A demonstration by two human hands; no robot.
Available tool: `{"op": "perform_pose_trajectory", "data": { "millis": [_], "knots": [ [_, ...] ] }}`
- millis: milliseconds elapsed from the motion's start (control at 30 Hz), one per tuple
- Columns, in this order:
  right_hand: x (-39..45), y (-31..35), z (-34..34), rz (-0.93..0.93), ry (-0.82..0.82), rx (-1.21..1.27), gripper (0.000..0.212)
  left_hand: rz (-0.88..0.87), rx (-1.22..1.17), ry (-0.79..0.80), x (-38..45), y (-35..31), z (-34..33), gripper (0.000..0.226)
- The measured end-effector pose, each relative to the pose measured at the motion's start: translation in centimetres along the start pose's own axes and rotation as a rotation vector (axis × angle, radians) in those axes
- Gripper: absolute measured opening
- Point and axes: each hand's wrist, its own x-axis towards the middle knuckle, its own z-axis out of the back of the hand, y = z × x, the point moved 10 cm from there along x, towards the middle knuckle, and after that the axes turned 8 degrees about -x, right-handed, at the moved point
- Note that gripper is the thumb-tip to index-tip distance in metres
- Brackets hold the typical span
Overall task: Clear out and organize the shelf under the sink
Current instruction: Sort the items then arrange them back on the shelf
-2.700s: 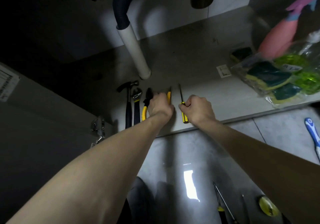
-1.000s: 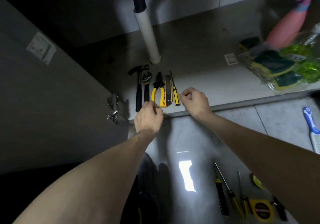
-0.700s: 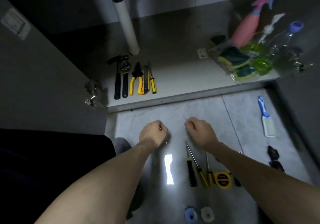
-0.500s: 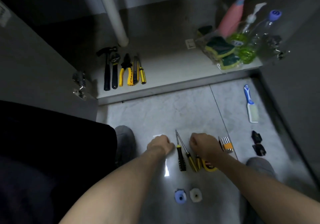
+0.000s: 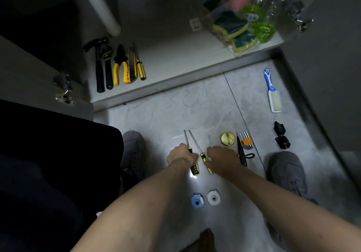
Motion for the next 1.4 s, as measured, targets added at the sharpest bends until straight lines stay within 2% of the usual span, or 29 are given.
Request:
{"op": "perform_pose_trajectory", "data": {
  "millis": [233, 400, 467, 533, 633, 733, 833, 967, 1133, 1200, 1300, 1400],
  "knots": [
    [1.2, 1.5, 0.5, -0.102, -0.011, 0.022, 0.026, 0.07, -0.152, 0.03, -0.2, 3.3, 0.2, 0.035],
    [1.7, 1.3, 0.0, -0.216, 0.032, 0.124, 0.032, 0.103, -0.371, -0.065, -0.8, 5.5, 2.2, 0.031],
    [1.8, 1.2, 1.1, -0.235, -0.031, 0.168, 0.026, 0.113, -0.48, -0.153, -0.8, 6.2, 3.5, 0.023],
    [2.4, 1.0, 3.4, -0.257, -0.16, 0.213, 0.023, 0.087, -0.549, -0.265, -1.0, 6.6, 5.5, 0.017],
    [3.2, 0.3, 7.3, -0.267, -0.34, 0.41, 0.023, -0.034, -0.565, -0.368, -1.3, 5.5, 8.7, 0.015],
    [3.8, -0.2, 11.1, -0.268, -0.499, 0.567, 0.023, -0.183, -0.53, -0.397, -1.0, 2.6, 12.0, 0.011],
    [4.6, -1.2, 14.7, -0.349, -0.665, 0.727, 0.02, -0.312, -0.445, -0.44, 0.3, -1.2, 16.3, 0.002],
    [8.3, -1.8, 19.7, -0.378, -0.751, 0.847, 0.018, -0.489, -0.343, -0.533, 2.9, -7.1, 23.6, 0.014],
    [14.9, -2.0, 25.1, -0.361, -0.649, 0.764, 0.028, -0.325, -0.045, -0.586, 7.8, -12.0, 29.9, 0.033],
    [16.8, -2.2, 26.2, -0.4, -0.596, 0.69, 0.028, -0.285, 0.059, -0.56, 9.4, -13.1, 30.9, 0.03],
    [18.9, -2.2, 26.5, -0.427, -0.552, 0.625, 0.028, -0.255, 0.13, -0.563, 11.4, -13.8, 32.2, 0.026],
    [20.9, -1.2, 26.3, -0.407, -0.515, 0.57, 0.027, -0.235, 0.161, -0.545, 13.1, -13.6, 32.7, 0.036]
  ]
}}
